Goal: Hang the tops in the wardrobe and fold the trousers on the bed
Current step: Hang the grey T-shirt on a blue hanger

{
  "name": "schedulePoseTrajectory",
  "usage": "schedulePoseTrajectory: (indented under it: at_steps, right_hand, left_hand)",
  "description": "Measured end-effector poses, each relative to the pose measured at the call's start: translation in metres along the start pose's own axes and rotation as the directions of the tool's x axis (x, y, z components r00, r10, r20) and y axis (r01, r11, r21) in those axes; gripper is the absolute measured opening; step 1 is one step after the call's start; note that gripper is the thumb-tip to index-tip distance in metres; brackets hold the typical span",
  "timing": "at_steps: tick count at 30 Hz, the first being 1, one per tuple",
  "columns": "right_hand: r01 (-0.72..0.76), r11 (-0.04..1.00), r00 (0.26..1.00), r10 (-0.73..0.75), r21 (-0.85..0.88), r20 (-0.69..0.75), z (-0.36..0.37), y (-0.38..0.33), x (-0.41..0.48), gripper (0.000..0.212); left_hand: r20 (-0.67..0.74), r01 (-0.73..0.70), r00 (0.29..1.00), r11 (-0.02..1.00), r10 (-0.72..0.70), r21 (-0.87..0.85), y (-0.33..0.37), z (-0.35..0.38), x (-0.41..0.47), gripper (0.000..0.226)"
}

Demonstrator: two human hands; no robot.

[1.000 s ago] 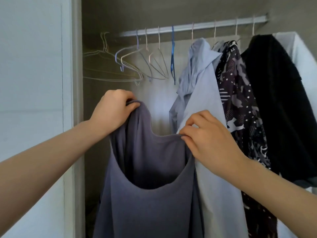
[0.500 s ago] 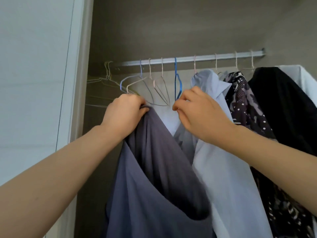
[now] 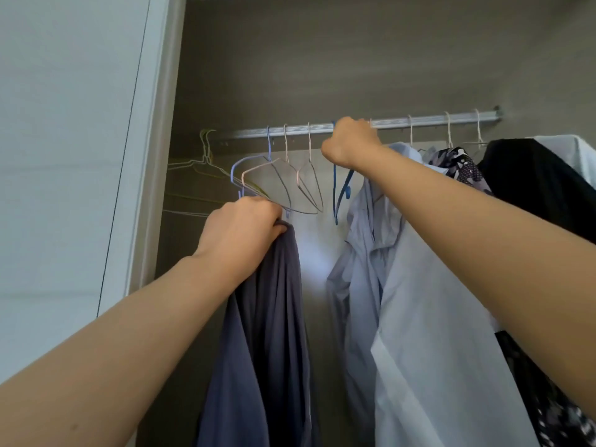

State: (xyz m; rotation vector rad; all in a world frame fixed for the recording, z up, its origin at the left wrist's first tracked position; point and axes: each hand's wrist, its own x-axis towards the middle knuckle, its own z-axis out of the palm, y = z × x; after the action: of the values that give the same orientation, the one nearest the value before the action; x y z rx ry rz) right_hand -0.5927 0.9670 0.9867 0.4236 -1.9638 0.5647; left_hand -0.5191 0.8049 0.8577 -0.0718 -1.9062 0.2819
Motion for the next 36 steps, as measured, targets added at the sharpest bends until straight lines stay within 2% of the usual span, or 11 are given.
schedulePoseTrajectory:
  at_steps: [2, 5, 9, 13, 17, 20, 30, 33, 36]
  right_hand:
    - [-0.079, 0.997, 0.992, 0.076, 0.027, 0.101, -0.001, -0.001, 0.006, 0.030]
    - [-0.135, 0.991, 0.968, 0.127, 0.023, 0.217, -0.001, 0.000, 0.005, 0.036]
    - [-0.270, 0.955, 0.917, 0.218, 0.119, 0.333, 0.006, 0.009, 0.000, 0.043]
    - [-0.476, 0.831, 0.845, 0.341, 0.287, 0.412, 0.021, 0.023, 0.005, 0.039]
    - [-0.557, 0.683, 0.819, 0.358, 0.472, 0.448, 0.027, 0.024, 0.010, 0.032]
    - [-0.567, 0.610, 0.821, 0.361, 0.553, 0.444, 0.025, 0.023, 0.012, 0.034]
    - [-0.533, 0.499, 0.845, 0.355, 0.684, 0.399, -0.002, 0.027, 0.014, 0.028]
    - [-0.513, 0.483, 0.856, 0.350, 0.709, 0.381, -0.004, 0.030, 0.009, 0.038]
    - [-0.494, 0.485, 0.867, 0.334, 0.722, 0.369, -0.010, 0.036, -0.002, 0.036]
  left_hand:
    - [0.000, 0.000, 1.000, 1.000, 0.000, -0.001, -0.001, 0.000, 0.000, 0.026]
    - [-0.014, 0.001, 1.000, 1.000, -0.001, 0.005, -0.002, 0.001, 0.000, 0.026]
    - [-0.037, -0.001, 0.999, 1.000, 0.002, 0.009, -0.003, 0.002, 0.000, 0.027]
    - [-0.054, 0.000, 0.999, 1.000, -0.001, -0.002, -0.002, 0.001, 0.000, 0.028]
    - [-0.049, 0.003, 0.999, 1.000, -0.003, -0.008, -0.002, 0.002, 0.001, 0.030]
    - [-0.046, -0.003, 0.999, 1.000, 0.003, -0.016, -0.001, 0.002, 0.001, 0.032]
    - [-0.013, -0.002, 1.000, 1.000, 0.002, -0.005, -0.002, 0.005, -0.002, 0.032]
    - [0.020, -0.003, 1.000, 1.000, 0.003, 0.008, -0.002, 0.005, -0.004, 0.032]
    - [0.049, 0.017, 0.999, 1.000, -0.018, 0.006, -0.003, 0.002, -0.005, 0.032]
